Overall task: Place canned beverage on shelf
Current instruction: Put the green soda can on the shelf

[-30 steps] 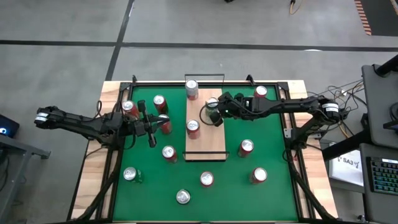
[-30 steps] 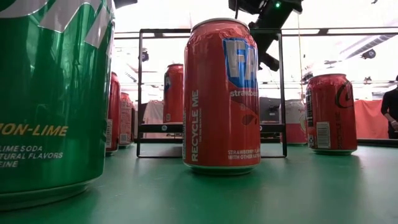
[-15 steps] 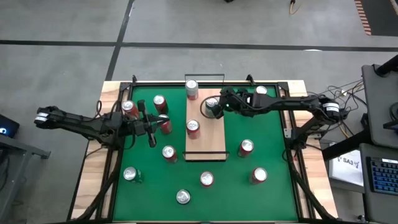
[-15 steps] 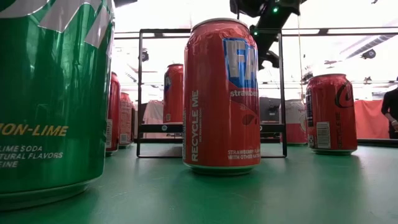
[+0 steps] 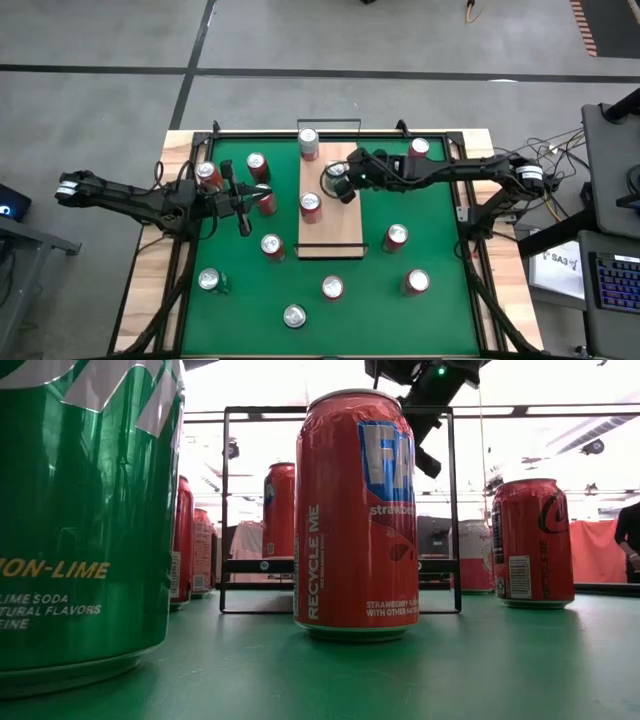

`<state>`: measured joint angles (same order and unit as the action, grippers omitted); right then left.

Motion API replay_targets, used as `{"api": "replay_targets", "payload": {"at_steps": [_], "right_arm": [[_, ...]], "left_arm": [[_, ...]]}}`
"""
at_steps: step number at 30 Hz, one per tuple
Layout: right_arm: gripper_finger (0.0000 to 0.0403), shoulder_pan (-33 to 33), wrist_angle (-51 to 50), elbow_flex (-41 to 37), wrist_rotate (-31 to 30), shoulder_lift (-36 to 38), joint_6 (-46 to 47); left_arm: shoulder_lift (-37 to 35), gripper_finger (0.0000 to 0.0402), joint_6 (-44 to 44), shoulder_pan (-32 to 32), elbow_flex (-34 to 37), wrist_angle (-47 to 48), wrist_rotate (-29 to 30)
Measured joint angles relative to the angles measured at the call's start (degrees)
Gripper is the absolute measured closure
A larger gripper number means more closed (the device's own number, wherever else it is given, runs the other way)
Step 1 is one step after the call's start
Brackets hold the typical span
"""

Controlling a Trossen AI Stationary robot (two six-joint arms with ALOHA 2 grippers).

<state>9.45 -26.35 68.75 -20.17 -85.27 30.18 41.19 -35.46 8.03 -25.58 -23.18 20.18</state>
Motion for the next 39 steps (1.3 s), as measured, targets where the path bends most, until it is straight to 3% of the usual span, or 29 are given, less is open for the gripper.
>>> {"api": "replay_targets", "payload": {"at_steps": [8, 16, 23, 39], "right_arm": [[0.0391, -2.4, -0.29, 0.43, -0.6, 0.11, -0.65], [0.039, 1.15, -3.24, 2.1, -5.45, 0.09, -0.18], [0.039, 1.88, -0.98, 2.1, -0.64, -2.27, -1.37], [0.039, -1.33, 2.48, 2.08, 2.38, -4.31, -1.51]], "left_arm": [[0.0, 0.0402, 0.02, 0.0, 0.0, 0.02, 0.0], [0.0, 0.0402, 0.22, 0.0, 0.0, 0.0, 0.0], [-0.02, 0.0402, 0.22, 0.0, 0.0, -0.09, 0.01], [-0.02, 0.0402, 0.22, 0.02, 0.0, 0.0, 0.06]]}}
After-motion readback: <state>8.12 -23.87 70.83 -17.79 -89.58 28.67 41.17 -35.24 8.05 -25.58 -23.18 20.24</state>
